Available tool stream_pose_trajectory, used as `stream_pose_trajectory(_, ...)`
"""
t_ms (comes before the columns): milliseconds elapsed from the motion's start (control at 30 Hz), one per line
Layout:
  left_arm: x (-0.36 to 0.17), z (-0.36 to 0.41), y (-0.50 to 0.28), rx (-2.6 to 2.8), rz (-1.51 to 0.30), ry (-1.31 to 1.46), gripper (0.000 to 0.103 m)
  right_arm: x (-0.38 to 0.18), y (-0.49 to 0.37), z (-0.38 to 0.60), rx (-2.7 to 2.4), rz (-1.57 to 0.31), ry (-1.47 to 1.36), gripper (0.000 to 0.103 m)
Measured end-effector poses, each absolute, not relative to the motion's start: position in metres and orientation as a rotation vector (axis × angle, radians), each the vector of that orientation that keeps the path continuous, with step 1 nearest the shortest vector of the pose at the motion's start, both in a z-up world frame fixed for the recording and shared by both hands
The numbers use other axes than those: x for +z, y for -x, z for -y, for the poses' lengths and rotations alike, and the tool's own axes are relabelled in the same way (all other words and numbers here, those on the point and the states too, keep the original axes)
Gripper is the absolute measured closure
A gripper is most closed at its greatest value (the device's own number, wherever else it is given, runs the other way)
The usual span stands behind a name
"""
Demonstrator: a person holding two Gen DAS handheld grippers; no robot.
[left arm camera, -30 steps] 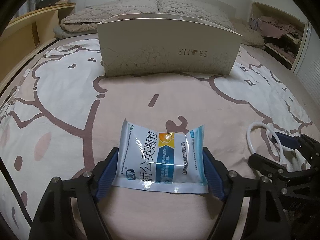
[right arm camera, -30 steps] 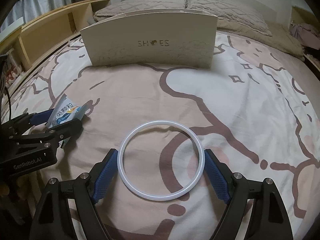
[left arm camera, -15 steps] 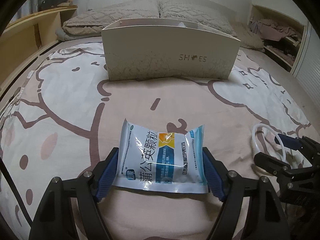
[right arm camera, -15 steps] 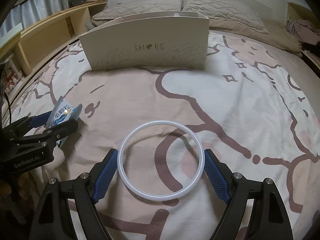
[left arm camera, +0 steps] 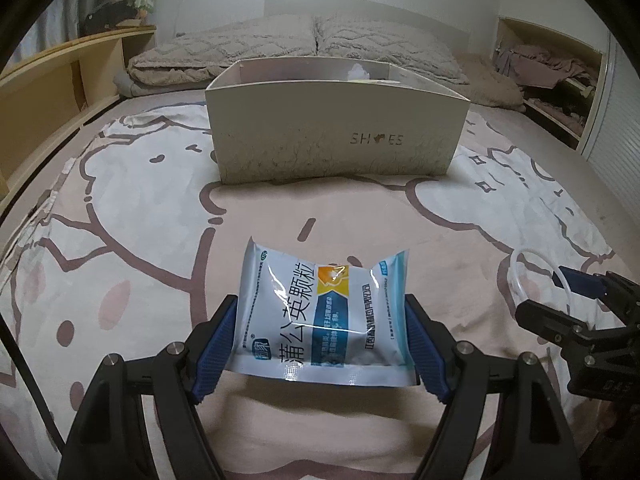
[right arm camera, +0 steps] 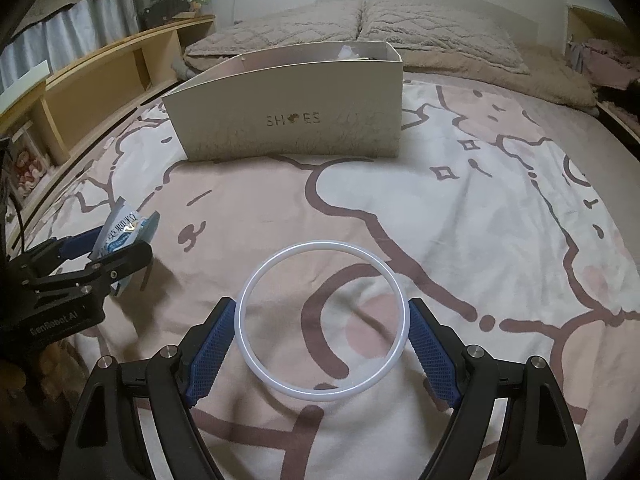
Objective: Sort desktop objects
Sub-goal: 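Lift the sachet with the left tool while the right tool lifts the white ring toward the box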
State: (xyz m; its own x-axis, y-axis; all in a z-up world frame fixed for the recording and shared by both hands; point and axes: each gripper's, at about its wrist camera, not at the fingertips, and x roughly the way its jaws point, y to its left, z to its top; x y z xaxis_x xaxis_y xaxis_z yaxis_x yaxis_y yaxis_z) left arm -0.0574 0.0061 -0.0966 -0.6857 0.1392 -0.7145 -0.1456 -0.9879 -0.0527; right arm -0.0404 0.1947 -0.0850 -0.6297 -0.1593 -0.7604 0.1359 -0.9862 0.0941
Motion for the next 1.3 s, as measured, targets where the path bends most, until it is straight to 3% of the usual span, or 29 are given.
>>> stream_pose_trajectory(667,-0.069,-0.005,0.061,2.792,-0.050,1.089,0.024,-0.051,0.043,-0.205,-2.719,0.070,-1.156,0.018)
stream_pose_trajectory(1300,-0.016,0.013,0.139,2.860,0.019,1.000,0.024,-0.009,0.109,-0.214,-2.704,0.101,-1.008,0.018)
